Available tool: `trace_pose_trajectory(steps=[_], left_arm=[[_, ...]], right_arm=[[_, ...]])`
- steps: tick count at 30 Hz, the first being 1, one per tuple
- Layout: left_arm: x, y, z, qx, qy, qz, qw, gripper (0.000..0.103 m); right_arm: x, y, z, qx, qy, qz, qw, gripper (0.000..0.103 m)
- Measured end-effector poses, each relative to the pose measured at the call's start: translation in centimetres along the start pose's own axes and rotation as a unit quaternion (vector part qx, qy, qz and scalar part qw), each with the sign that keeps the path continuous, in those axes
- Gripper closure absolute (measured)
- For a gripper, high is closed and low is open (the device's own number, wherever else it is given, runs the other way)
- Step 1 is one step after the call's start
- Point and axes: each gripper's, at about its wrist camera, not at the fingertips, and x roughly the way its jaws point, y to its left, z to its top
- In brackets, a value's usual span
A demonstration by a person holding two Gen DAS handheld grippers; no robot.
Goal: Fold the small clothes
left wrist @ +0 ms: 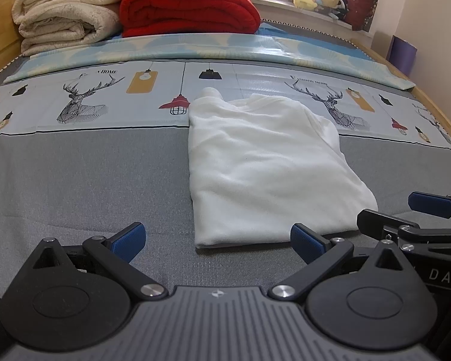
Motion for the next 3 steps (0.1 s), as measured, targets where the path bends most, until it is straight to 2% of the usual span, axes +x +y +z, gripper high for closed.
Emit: trace_pose_trajectory(steps=[3], left_arm=[[0.1, 0.04, -0.09, 0.002, -0.001, 0.001, 1.0, 0.001]], right_arm=[[0.03, 0.01, -0.05, 0.0, 0.001, 0.0, 1.0, 0.02]])
